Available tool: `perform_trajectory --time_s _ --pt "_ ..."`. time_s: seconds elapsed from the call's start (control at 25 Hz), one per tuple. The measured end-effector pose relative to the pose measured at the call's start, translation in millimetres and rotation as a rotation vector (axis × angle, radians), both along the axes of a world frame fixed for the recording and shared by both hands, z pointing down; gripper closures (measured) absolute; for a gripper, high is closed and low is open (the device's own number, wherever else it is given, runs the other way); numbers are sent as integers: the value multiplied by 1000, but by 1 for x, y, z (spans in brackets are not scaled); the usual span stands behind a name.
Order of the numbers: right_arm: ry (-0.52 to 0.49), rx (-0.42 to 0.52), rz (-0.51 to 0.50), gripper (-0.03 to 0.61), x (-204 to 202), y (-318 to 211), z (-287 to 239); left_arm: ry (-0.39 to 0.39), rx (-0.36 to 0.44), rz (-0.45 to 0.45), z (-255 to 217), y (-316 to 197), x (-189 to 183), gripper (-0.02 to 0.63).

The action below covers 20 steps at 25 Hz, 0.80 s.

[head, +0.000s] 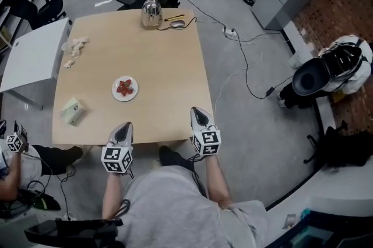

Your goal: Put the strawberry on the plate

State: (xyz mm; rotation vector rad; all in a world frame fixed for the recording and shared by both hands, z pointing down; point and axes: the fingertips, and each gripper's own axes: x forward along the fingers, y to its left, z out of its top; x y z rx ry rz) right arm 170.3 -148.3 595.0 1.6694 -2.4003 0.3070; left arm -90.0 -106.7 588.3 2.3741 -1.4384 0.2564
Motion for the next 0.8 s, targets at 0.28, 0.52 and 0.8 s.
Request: perform_trajectory --time_s 0.28,0.52,0.8 --pt "-6 9 59 572 17 27 1 -3 6 54 0 4 12 594" --pt "-17 -3 90 572 29 44 2 -8 20 76 -9 6 20 594" --pt "-14 -6 98 572 27 49 6 -7 21 85 -5 10 21 594"
